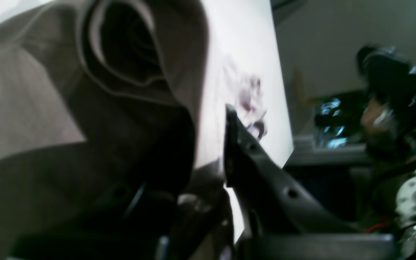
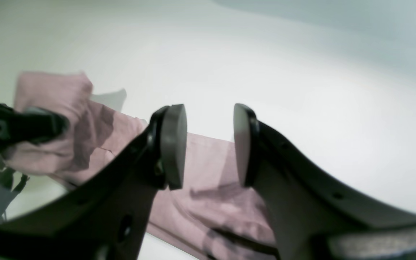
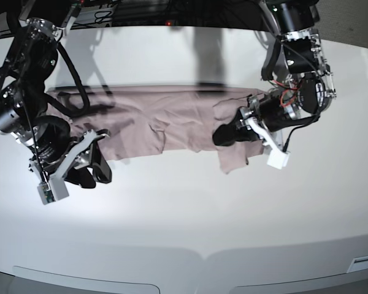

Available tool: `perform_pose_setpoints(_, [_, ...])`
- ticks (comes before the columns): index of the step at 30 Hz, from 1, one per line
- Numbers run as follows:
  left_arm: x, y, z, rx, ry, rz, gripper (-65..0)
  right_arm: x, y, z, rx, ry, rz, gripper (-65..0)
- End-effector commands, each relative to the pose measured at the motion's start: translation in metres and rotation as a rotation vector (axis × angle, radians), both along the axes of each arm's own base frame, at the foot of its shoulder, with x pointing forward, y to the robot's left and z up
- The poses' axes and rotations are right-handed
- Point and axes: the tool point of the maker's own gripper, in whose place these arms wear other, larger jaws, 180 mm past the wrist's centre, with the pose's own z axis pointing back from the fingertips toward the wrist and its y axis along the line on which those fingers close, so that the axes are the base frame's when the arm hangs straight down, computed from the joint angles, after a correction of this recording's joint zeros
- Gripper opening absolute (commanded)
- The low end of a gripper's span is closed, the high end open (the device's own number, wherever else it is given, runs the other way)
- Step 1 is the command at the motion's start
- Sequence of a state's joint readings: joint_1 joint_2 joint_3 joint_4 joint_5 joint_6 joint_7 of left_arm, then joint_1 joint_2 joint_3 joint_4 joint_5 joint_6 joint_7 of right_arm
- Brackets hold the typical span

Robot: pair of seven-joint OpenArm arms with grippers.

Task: Fold the T-shirt properly
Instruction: 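Lift the left gripper's end and fold it toward the strip's middle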

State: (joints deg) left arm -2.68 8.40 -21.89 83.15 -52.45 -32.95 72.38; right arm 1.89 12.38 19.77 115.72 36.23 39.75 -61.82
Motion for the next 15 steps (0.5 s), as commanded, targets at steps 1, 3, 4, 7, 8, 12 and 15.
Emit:
perform_pose_setpoints(1, [0.008,-0.006,0.016,-0.02,-0.052,-0.011,-65.0,0.005,0.002,0.016,0.007,-0.059,0.015,-42.5])
perform_pose_setpoints(3, [0.005,-0.017,0.017,-0.017,-0.054,-0.049,-65.0,0.005,0.002,0.016,0.007,-0.059,0.015,-42.5])
perform_pose_setpoints(4, [0.003,-0.022,0.017,-0.016,-0.055,-0.068,-65.0,0.004,0.002,0.016,0.007,-0.059,0.015,-42.5])
perform_pose_setpoints(7, [0.0,-0.034,0.019,-0.015,-0.063,-0.113,-65.0,0.004,0.002,0.016,0.007,-0.059,0.015,-42.5])
perform_pose_setpoints(8, [-0.001,-0.038,0.019,-0.014,-0.064,-0.125,-60.8,0.004,0.002,0.016,0.007,-0.059,0.015,-42.5])
perform_pose_setpoints(12, [-0.004,-0.048,0.022,-0.016,-0.073,-0.156,-40.1,0.004,0.002,0.016,0.007,-0.059,0.015,-42.5])
perform_pose_setpoints(15, [-0.003,-0.05,0.023,-0.019,-0.079,-0.157,-38.5,0.004,0.002,0.016,0.007,-0.059,0.015,-42.5])
